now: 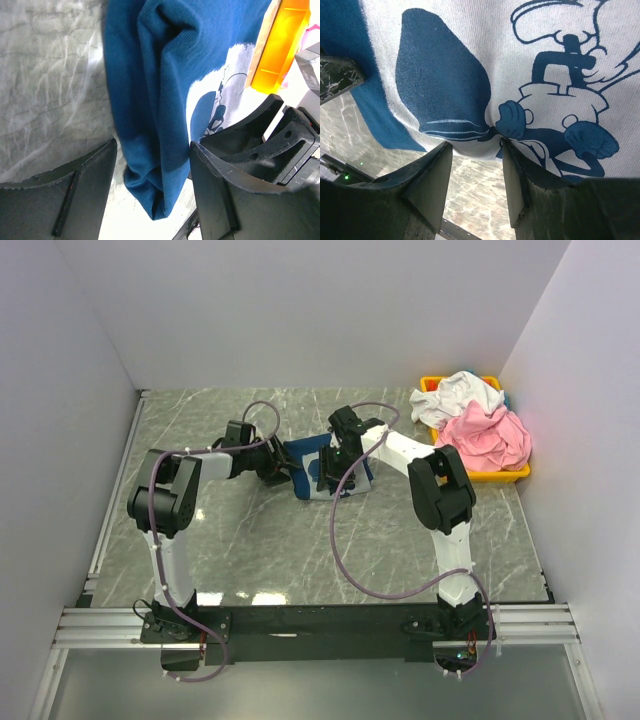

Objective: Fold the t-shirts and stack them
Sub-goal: Neatly place the folded tshirt to the corner

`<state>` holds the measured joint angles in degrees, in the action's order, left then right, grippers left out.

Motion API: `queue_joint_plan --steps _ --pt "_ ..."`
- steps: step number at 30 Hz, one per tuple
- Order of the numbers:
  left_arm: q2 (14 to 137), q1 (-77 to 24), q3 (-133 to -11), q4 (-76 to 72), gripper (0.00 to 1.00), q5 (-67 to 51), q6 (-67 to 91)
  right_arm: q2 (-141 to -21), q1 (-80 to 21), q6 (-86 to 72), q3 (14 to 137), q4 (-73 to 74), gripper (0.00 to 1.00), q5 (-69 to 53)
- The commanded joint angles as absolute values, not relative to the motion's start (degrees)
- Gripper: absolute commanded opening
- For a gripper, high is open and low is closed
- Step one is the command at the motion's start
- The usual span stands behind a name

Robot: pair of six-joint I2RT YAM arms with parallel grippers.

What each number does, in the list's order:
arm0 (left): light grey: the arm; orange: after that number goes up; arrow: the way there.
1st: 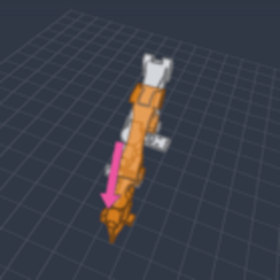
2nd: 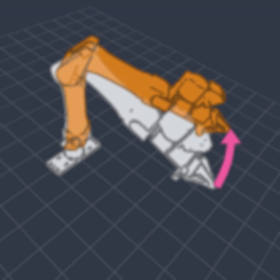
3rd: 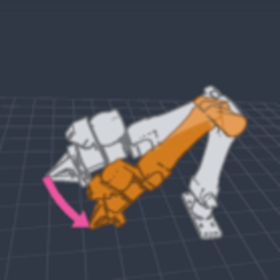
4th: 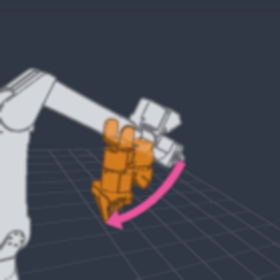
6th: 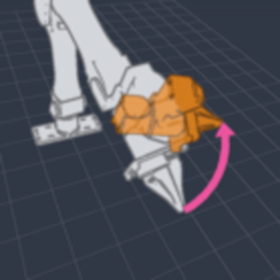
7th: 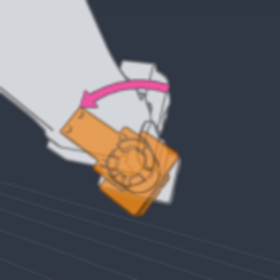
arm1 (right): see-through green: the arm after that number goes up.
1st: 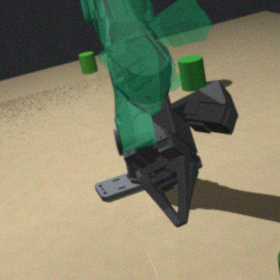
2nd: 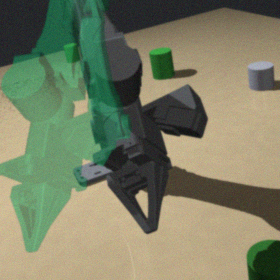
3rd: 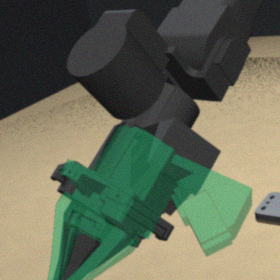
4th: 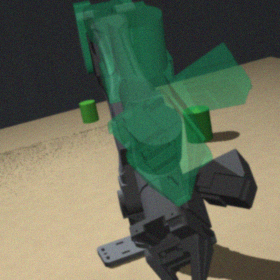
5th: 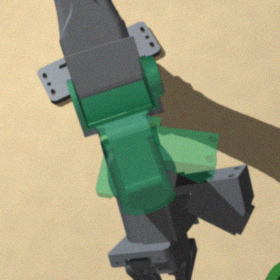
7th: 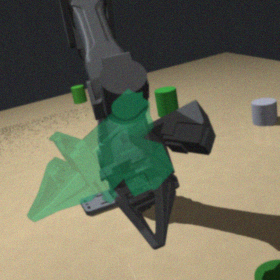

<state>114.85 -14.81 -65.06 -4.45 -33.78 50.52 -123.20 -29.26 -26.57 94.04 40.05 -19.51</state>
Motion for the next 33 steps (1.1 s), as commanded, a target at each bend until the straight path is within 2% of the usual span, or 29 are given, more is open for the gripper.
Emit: queue_joint_plan --steps 1,8,11,14,15,21,23,28,33 --pt "117.16 -15.47 -64.69 -4.04 0.67 -30.23 49.39 -122.61 -29.00 -26.37 91.41 39.64 0.52 -16.52" --pt "118.56 -16.43 -66.00 -2.99 0.65 -29.62 48.69 -121.99 -29.00 -26.37 90.88 39.46 0.51 -16.61" --pt "118.83 -16.61 -66.18 -2.02 0.60 -28.83 48.34 -121.90 -29.00 -26.37 90.79 39.46 0.51 -16.61" --pt "119.26 -16.61 -66.79 -1.06 0.47 -28.30 47.90 -121.73 -29.00 -26.46 90.70 39.38 0.51 -16.70" --pt "119.35 -16.70 -67.06 -0.79 0.38 -28.21 47.73 -121.73 -28.92 -26.46 90.62 39.37 0.51 -16.70" --pt "120.67 -16.96 -70.31 4.21 0.06 -25.32 45.44 -121.03 -28.92 -26.37 90.79 39.72 0.51 -16.79" --pt "120.94 -17.14 -71.80 5.44 0.00 -24.44 44.30 -120.59 -29.00 -26.28 90.97 40.16 0.51 -16.70" --pt "121.55 -17.05 -76.54 13.77 0.00 -19.52 37.82 -117.52 -29.00 -25.32 91.76 42.79 0.59 -14.08" --pt "120.76 -16.35 -84.19 23.10 0.00 -8.72 27.79 -113.04 -28.74 -24.17 92.90 46.23 0.63 -9.59"
